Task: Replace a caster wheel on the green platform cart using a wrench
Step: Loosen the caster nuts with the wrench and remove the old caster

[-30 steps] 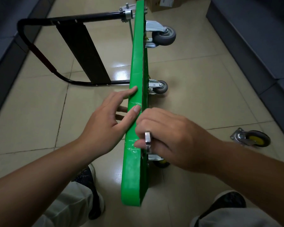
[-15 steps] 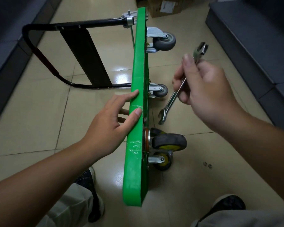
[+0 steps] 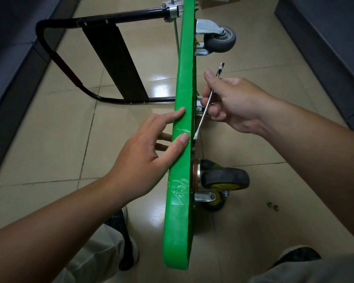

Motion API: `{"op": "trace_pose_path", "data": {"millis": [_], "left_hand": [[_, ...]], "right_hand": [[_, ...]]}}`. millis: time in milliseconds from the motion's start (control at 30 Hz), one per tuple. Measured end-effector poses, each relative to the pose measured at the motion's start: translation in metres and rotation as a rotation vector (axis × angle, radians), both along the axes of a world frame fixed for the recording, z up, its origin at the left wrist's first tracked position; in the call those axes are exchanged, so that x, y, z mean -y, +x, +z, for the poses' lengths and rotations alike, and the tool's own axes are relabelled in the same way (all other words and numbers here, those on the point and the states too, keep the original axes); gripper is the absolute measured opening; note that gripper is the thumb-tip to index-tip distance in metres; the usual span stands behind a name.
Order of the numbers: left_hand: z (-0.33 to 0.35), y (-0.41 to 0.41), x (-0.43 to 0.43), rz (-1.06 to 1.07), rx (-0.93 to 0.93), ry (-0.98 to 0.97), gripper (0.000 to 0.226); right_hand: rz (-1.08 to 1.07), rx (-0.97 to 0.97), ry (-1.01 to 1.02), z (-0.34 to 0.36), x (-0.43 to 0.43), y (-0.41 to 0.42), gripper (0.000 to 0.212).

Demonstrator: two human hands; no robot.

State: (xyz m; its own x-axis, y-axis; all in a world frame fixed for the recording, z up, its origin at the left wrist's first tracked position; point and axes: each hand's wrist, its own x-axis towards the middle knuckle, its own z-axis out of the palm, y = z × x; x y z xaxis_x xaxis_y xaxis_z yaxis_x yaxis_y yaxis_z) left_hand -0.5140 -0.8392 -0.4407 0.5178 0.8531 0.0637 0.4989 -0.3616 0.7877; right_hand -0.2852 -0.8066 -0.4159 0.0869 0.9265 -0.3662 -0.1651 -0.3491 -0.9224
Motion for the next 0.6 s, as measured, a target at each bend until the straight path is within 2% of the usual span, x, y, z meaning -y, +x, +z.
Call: {"op": "trace_pose_path", "data": {"millis": [167, 400, 600], "left_hand": [[0.000, 0.000, 0.001, 0.006, -0.004, 0.002, 0.058], [0.001, 0.000, 0.001, 0.003, -0.007, 0.003, 0.058], [0.002, 0.001, 0.001, -0.001, -0.005, -0.004, 0.061]], "right_hand": [[0.014, -0.042, -0.027, -0.007, -0.004, -0.004, 0.037], [-0.090, -0.096, -0.109, -0.030, -0.009, -0.008, 0.038], [-0.142, 0.053, -0.090, -0.040, -0.011, -0.018, 0.046]]}}
